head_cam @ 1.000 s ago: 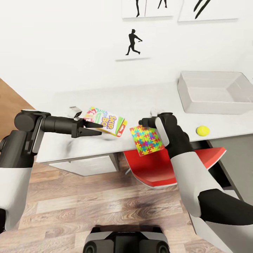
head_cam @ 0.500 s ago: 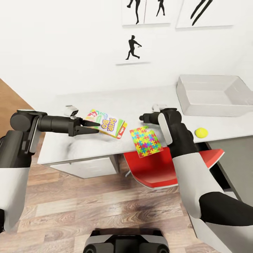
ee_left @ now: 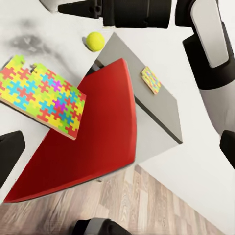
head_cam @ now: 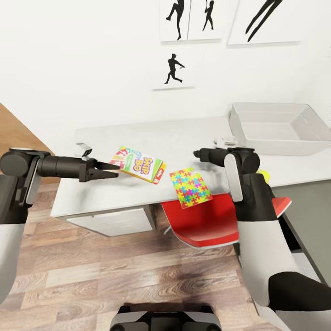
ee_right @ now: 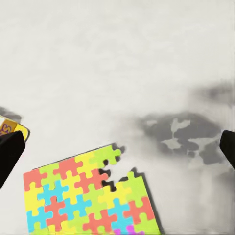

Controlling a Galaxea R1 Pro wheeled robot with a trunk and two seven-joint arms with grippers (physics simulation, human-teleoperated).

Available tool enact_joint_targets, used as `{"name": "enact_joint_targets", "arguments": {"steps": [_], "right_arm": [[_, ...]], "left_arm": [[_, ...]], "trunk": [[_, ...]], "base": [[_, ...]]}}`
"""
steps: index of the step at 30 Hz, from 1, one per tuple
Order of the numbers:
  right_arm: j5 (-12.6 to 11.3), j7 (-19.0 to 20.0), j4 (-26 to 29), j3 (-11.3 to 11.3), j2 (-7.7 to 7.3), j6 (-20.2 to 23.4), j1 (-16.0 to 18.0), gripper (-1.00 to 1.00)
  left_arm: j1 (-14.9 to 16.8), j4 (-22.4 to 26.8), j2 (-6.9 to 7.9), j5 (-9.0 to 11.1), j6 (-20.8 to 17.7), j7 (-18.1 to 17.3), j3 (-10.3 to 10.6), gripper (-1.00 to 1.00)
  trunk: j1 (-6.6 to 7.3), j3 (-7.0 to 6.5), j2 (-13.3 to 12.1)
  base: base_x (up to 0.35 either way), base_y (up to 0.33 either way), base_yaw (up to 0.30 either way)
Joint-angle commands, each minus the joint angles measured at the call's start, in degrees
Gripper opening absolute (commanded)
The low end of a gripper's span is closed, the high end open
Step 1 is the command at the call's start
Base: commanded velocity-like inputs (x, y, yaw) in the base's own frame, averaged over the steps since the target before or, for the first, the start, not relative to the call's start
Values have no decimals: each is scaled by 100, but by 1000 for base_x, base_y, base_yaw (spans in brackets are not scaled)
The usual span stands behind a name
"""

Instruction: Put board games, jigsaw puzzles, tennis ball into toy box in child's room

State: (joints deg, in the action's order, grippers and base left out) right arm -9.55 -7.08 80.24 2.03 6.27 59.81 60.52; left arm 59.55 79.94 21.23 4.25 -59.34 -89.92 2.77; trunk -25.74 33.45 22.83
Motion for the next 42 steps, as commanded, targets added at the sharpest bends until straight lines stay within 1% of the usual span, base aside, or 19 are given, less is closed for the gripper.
{"name": "enact_joint_targets", "arguments": {"steps": [1, 2, 3, 5, 10, 11, 12, 14, 15, 16, 17, 20, 26, 27, 29, 30, 34, 38, 42], "right_arm": [[-74, -57, 142, -19, -29, 19, -98, 100], [-84, -54, 270, -40, -57, 19, -204, 100], [-130, -47, 494, -101, -114, 19, -430, 100], [-213, -29, 688, -203, -170, 19, -670, 100], [-524, 138, 941, -613, -275, 19, -1272, 100], [-589, 206, 965, -701, -288, 19, -1387, 100], [-704, 396, 1001, -879, -306, 19, -1614, 100], [-789, 670, 1024, -1052, -317, 19, -1827, 100], [-789, 670, 1024, -1052, -317, 19, -1827, 100], [-820, 841, 1032, -1142, -325, 19, -1925, 100], [-868, 1250, 1043, -1341, -336, 19, -2092, 100], [-909, 1987, 1053, -1695, -351, 19, -2258, 100], [-941, 3639, 1061, -2342, -400, 19, -2555, 100], [-945, 4189, 1062, -2522, -455, 19, -2729, 100], [-948, 4728, 1063, -2700, -524, 19, -2934, 100], [-949, 5261, 1063, -2898, -588, 19, -3168, 100], [-949, 6349, 1064, -3471, -678, 12, -3697, 100], [-951, 7288, 1064, -4068, -691, -260, -4211, 100], [-949, 8060, 1064, -4452, -678, -651, -4667, 100]], "left_arm": [[-47, -4, 42, 20, -61, -8, 7, 100], [-102, -6, 73, 23, -61, -8, -4, 100], [-233, -12, 121, 26, -61, -8, -51, 100], [-385, -16, 153, 28, -61, -8, -136, 100], [-792, -20, 194, 31, -57, -8, -513, 100], [-875, -21, 198, 31, -56, -8, -606, 100], [-1040, -21, 204, 32, -55, -8, -790, 100], [-1211, -22, 208, 32, -54, -8, -969, 100], [-1211, -22, 208, 32, -54, -8, -969, 100], [-1300, -22, 209, 32, -53, -8, -1059, 100], [-1477, -22, 211, 35, -51, -8, -1236, 100], [-1730, -22, 213, 38, -48, -8, -1472, 100], [-2180, -22, 214, 40, -38, -8, -1745, 100], [-2312, -22, 214, 44, -34, -8, -1789, 100], [-2435, -22, 214, 46, -28, -8, -1821, 100], [-2555, -22, 211, 47, -20, -8, -1852, 100], [-2816, -21, 201, 92, 2, -8, -1902, 100], [-3047, -17, 193, 241, 25, -8, -1923, 100], [-3246, -15, 195, 466, 74, -8, -1932, 100]], "trunk": [[-4, -2, 9], [-4, -11, 9], [-4, -20, 9], [-4, -39, 9], [-4, -85, 9], [-4, -94, 9], [-4, -104, 9], [-4, -122, 9], [-4, -131, 9], [-4, -141, 9], [-4, -150, 9], [-4, -178, 9], [-4, -233, 9], [-4, -243, 9], [-4, -261, 9], [-4, -271, 9], [-4, -308, 9], [-4, -345, 9], [-4, -383, 9]], "base": [[0, 0, 0], [0, 0, 0], [0, 0, 0], [0, 0, 0], [0, 0, 0], [0, 0, 0], [0, 0, 0], [0, 0, 0], [0, 0, 0], [0, 0, 0], [0, 0, 0], [0, 0, 0], [-1, -6, 0], [-20, -47, 0], [-52, -74, 0], [-100, -116, 0], [-128, -142, 0], [-153, -163, 0], [-160, -169, 0]]}}
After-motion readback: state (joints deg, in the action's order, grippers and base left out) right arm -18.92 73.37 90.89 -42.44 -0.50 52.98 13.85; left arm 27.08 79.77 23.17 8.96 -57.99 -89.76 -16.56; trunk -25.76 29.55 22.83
